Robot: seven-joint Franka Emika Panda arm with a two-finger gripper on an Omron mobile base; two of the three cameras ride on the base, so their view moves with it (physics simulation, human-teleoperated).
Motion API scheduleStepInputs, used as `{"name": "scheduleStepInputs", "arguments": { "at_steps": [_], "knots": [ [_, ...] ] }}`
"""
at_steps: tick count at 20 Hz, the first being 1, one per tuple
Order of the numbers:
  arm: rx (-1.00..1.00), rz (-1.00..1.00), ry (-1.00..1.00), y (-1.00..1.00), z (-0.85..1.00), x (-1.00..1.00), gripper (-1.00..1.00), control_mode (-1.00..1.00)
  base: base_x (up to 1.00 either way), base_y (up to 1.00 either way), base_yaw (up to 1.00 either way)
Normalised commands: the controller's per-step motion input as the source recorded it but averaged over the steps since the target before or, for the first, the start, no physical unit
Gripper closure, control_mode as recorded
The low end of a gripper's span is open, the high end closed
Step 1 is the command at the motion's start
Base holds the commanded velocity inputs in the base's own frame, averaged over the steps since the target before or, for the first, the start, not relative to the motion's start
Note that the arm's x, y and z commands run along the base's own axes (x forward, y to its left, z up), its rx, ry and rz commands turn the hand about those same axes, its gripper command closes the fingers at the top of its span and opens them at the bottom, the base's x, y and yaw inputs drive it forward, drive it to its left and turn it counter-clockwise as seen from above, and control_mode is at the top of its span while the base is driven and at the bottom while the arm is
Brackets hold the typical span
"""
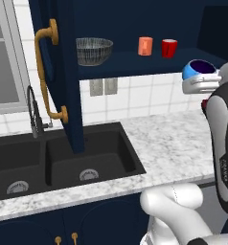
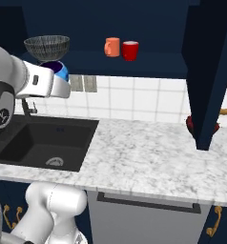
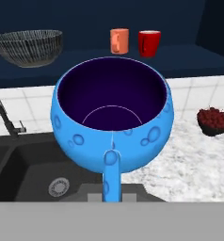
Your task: Gather all objects into one cabinet and sort the glasses and bowls to opposite sides.
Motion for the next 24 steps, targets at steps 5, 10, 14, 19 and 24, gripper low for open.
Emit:
{"name": "scheduleStepInputs", "arguments": {
  "at_steps": [5,10,14,19,24],
  "knots": [
    [-0.01,0.0,-0.13,0.0,0.21,0.49,1.0,-1.0,0.0,0.0,0.0],
    [-0.1,-0.05,-0.01,0.0,-0.06,0.84,1.0,-1.0,0.0,0.0,0.0],
    [-0.08,-0.07,0.0,0.0,-0.01,0.99,1.0,-1.0,0.0,0.0,0.0],
    [-0.02,-0.04,0.0,0.0,-0.22,0.87,1.0,-1.0,0.0,0.0,0.0],
    [0.0,-0.04,0.0,-0.14,-0.22,0.98,1.0,-1.0,0.0,0.0,0.0]
  ]
}}
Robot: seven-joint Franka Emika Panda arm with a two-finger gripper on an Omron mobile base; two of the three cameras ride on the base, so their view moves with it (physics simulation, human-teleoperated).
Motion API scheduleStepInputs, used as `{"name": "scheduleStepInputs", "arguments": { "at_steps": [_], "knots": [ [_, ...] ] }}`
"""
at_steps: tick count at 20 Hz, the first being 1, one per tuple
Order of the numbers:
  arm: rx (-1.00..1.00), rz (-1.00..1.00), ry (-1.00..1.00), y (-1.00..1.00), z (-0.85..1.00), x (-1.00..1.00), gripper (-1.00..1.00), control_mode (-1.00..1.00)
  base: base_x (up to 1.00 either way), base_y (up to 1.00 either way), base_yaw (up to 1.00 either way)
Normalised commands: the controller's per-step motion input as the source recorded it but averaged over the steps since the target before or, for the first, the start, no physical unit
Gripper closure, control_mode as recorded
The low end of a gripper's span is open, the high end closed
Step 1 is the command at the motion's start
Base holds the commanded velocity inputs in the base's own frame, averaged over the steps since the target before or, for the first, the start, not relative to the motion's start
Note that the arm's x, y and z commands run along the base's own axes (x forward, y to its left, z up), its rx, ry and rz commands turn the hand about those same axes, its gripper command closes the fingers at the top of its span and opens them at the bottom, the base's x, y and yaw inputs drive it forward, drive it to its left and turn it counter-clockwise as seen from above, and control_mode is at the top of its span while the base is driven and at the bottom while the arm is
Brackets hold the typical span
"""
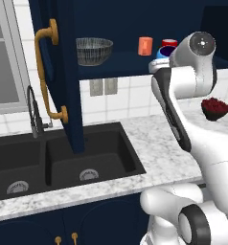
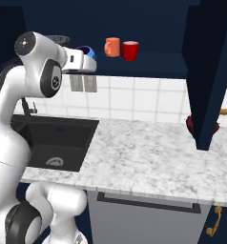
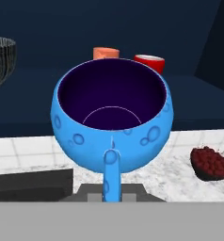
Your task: Gather all objects into one cabinet and sort the glasses and bowls to opposite sides.
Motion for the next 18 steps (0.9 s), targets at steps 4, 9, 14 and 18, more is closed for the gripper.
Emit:
{"name": "scheduleStepInputs", "arguments": {
  "at_steps": [4,9,14,18],
  "knots": [
    [0.02,-0.03,0.0,-0.21,-0.05,1.0,1.0,-1.0,0.0,0.0,0.0],
    [0.04,-0.01,0.04,-0.16,-0.19,0.99,1.0,-1.0,0.0,0.0,0.0],
    [0.08,0.0,0.1,-0.13,-0.12,0.9,1.0,-1.0,0.0,0.0,0.0],
    [0.09,0.0,0.08,-0.14,0.0,0.82,1.0,-1.0,0.0,0.0,0.0]
  ]
}}
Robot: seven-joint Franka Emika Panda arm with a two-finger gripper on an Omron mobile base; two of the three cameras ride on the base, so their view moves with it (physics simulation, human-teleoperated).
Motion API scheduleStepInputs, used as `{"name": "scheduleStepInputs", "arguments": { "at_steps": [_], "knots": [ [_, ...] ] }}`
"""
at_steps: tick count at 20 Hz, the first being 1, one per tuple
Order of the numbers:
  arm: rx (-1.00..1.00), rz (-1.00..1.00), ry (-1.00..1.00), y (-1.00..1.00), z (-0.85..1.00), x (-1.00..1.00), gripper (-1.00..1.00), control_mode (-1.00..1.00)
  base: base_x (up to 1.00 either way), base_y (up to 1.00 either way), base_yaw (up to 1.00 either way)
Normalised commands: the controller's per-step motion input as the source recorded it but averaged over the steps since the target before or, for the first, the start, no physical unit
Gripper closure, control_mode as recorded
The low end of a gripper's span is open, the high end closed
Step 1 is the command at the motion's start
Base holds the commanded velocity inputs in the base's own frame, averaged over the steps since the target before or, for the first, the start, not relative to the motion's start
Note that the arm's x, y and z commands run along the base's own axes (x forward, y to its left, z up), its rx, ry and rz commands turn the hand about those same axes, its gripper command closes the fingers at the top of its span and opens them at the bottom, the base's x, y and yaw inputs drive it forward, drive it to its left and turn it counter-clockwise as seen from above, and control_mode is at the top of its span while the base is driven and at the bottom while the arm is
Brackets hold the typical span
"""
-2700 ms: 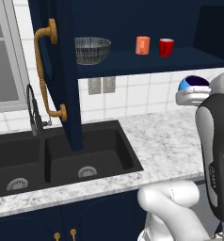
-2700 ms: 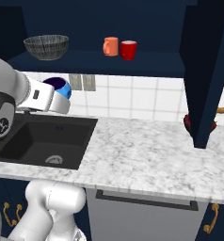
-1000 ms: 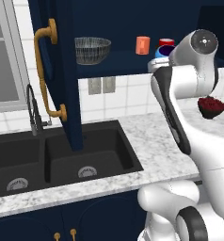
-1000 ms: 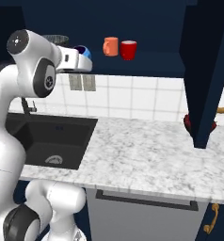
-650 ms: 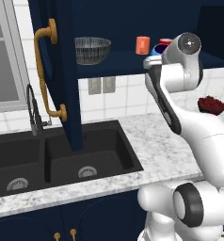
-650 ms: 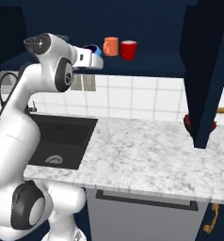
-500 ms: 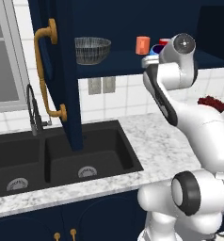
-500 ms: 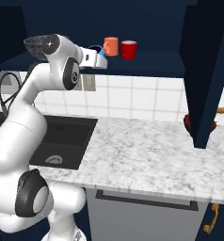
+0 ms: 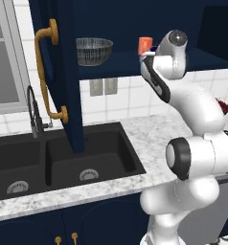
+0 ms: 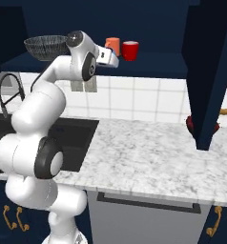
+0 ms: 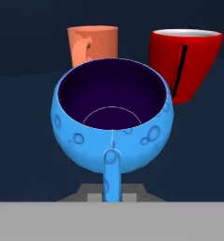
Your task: Gather all objects into one cabinet and sort the glasses and bowls to opposite sides.
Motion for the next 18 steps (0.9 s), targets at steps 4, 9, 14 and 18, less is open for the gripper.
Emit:
{"name": "scheduleStepInputs", "arguments": {
  "at_steps": [4,9,14,18],
  "knots": [
    [0.03,0.0,0.05,-0.08,0.0,0.52,1.0,-1.0,0.0,0.0,0.0],
    [0.0,0.0,0.02,-0.01,-0.01,0.0,1.0,-1.0,0.0,0.0,0.0],
    [0.0,0.02,0.05,0.25,-0.19,0.0,-1.0,-1.0,0.0,0.0,0.0],
    [0.04,0.0,0.0,-0.06,0.0,0.0,-1.0,-1.0,0.0,0.0,0.0]
  ]
}}
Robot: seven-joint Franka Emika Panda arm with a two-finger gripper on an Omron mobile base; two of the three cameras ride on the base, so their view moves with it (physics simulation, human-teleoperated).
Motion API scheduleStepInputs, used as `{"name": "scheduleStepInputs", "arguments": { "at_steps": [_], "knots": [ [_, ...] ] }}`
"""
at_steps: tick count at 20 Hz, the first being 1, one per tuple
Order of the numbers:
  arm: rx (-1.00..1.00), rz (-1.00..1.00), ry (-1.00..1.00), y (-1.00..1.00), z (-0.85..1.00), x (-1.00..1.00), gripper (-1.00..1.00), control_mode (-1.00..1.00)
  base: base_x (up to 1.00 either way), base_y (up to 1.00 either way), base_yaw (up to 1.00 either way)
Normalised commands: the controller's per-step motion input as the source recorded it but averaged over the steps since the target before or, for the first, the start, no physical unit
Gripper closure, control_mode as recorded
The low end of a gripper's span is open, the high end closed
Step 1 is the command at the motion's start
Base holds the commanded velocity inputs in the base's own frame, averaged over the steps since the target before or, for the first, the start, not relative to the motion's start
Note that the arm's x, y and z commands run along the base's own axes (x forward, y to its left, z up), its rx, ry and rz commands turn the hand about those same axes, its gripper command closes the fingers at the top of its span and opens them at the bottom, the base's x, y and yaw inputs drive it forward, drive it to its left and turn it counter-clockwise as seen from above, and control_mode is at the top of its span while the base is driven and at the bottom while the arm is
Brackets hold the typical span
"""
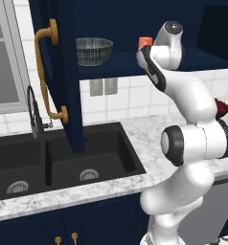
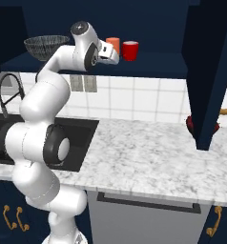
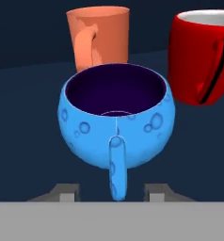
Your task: Gather all objects into one cabinet and sort the glasses and bowls to opposite sides.
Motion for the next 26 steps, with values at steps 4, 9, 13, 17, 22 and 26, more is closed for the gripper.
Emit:
{"name": "scheduleStepInputs", "arguments": {
  "at_steps": [4,9,13,17,22,26],
  "knots": [
    [0.15,0.0,0.0,-0.27,0.04,-0.16,-1.0,-1.0,0.0,0.0,0.0],
    [0.1,0.0,-0.03,-0.33,0.03,-0.88,-1.0,-1.0,0.0,0.0,0.0],
    [0.08,0.02,-0.03,-0.2,0.0,-0.99,-1.0,-1.0,0.0,0.0,0.0],
    [0.01,0.07,-0.11,-0.02,-0.1,-1.0,-1.0,-1.0,0.0,0.0,0.0],
    [-0.05,0.16,-0.22,0.14,-0.05,-1.0,-1.0,-1.0,0.0,0.0,0.0],
    [-0.16,0.14,-0.32,0.06,0.0,-1.0,-1.0,-1.0,0.0,0.0,0.0]
  ]
}}
